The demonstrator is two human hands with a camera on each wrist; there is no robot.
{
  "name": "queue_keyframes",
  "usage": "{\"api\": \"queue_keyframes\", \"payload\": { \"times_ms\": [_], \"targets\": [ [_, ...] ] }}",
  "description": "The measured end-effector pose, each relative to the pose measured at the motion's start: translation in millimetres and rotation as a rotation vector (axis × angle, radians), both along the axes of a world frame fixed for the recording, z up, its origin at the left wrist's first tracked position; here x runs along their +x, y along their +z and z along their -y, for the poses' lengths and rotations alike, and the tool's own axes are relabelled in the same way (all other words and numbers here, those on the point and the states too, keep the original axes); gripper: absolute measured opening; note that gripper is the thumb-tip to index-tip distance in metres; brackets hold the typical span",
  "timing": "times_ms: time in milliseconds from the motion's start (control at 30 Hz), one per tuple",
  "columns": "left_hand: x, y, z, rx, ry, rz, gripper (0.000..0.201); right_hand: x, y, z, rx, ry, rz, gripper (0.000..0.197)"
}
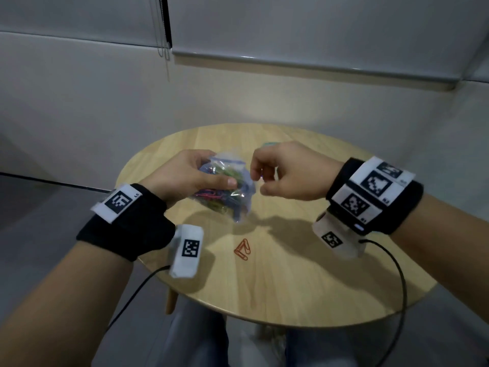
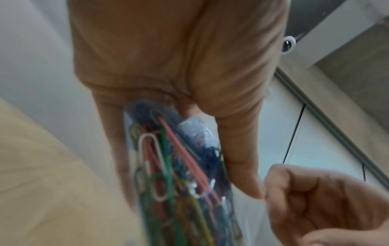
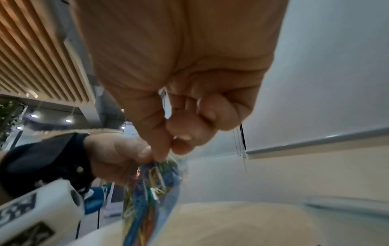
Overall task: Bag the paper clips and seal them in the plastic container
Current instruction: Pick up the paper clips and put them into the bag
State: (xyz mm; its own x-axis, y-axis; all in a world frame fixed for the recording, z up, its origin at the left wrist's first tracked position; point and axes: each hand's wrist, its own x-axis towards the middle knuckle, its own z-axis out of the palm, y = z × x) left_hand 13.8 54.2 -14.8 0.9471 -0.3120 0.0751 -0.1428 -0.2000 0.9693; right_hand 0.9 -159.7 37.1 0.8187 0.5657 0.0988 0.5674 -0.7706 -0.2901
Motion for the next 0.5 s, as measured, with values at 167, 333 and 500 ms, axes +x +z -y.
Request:
{"api": "queue_keyframes", "payload": {
  "times_ms": [167,333,500],
  "targets": [
    [-3,-15,-8,-0.099,0.034,-0.071,0.046,-4,-11,-9,0.128,0.093,-0.027,0.020],
    [-5,-13,-11,-0.162,0.094,-0.051,0.041,-14,-44,-25,-0.288,0.276,-0.209,0.035],
    [-6,-10,-11,-0.191,0.103,-0.029,0.045,-11,-62,-37,-0.287,0.346,-0.262,0.038]
  ]
}}
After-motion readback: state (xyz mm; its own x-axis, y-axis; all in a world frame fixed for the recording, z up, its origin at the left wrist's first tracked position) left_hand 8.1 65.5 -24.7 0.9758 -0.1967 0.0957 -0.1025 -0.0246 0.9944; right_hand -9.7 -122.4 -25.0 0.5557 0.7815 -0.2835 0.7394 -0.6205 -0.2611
